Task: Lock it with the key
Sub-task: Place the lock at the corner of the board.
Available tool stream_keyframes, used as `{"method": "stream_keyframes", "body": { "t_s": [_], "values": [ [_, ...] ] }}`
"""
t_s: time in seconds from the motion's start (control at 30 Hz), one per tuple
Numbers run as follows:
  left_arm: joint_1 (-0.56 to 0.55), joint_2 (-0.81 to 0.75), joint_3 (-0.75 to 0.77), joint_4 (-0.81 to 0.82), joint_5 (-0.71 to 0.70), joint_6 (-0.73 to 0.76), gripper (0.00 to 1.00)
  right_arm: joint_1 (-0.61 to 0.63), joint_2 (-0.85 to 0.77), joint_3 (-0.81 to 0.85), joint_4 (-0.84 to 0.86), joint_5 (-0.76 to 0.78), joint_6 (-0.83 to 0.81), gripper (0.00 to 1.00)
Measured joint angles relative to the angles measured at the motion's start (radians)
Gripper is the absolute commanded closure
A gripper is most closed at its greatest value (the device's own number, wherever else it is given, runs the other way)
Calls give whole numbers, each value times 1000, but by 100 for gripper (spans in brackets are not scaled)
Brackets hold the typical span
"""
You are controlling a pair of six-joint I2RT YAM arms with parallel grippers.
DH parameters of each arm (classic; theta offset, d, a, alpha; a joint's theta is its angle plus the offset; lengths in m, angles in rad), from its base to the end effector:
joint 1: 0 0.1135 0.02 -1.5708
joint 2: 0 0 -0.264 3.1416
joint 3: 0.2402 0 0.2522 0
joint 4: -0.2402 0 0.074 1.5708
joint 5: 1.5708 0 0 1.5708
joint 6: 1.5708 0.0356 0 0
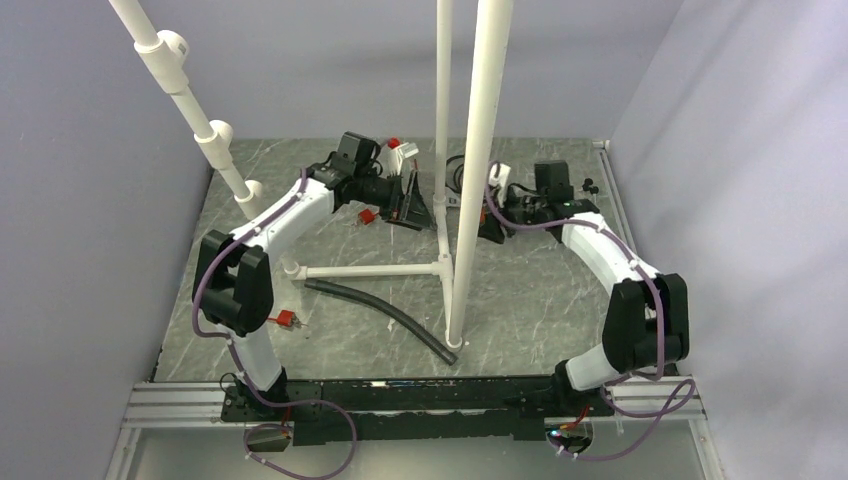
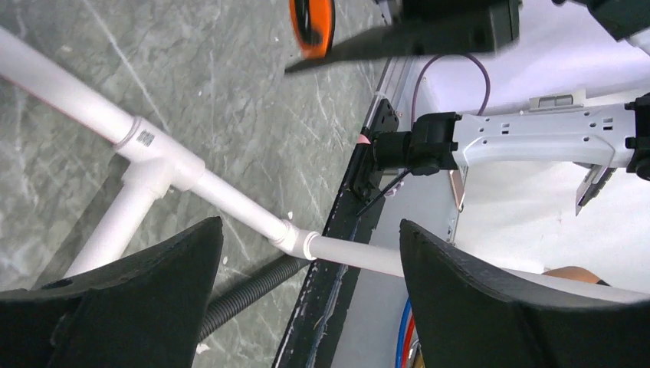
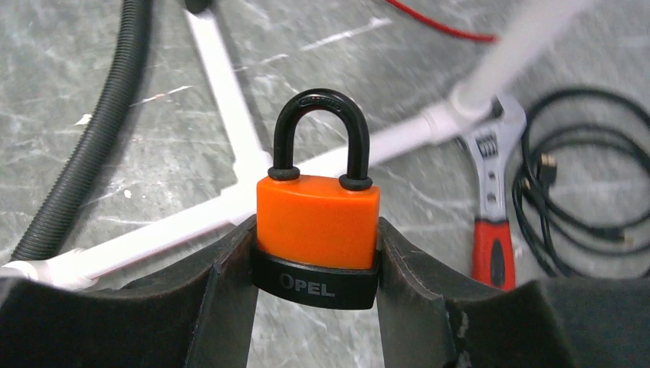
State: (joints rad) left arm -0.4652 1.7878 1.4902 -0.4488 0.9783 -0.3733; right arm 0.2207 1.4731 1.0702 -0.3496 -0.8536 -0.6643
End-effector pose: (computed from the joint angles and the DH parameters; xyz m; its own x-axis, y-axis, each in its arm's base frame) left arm 0.3421 -0.2047 0.2931 -0.8549 0.2012 -0.4782 0.5188 0.3214 -0.7922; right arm 0.3007 0.0950 0.2688 -0.1054 -0.4389 -0.8923 -0.9471 0.3179 -0.0445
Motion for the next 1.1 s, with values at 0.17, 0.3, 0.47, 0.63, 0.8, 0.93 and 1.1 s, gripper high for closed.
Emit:
{"method": "stream_keyframes", "body": {
  "t_s": [0.17,0.3,0.47,0.63,0.8,0.93,1.1],
  "values": [
    [29,-2,58,-117,2,61,1,-152,56,0,6,-21,88,66],
    [41,-2,158,-217,27,108,1,-249,116,16,13,-10,145,66],
    [60,-4,249,-285,44,126,1,-333,219,59,38,80,215,65],
    [88,-5,267,-311,24,132,1,-380,343,132,71,204,280,62],
    [109,-5,264,-326,-77,187,1,-401,447,191,109,315,315,59],
    [115,-5,254,-328,-175,240,1,-411,513,251,119,367,329,57],
    [117,-5,251,-332,-288,315,1,-424,573,316,135,416,336,49]
  ]
}}
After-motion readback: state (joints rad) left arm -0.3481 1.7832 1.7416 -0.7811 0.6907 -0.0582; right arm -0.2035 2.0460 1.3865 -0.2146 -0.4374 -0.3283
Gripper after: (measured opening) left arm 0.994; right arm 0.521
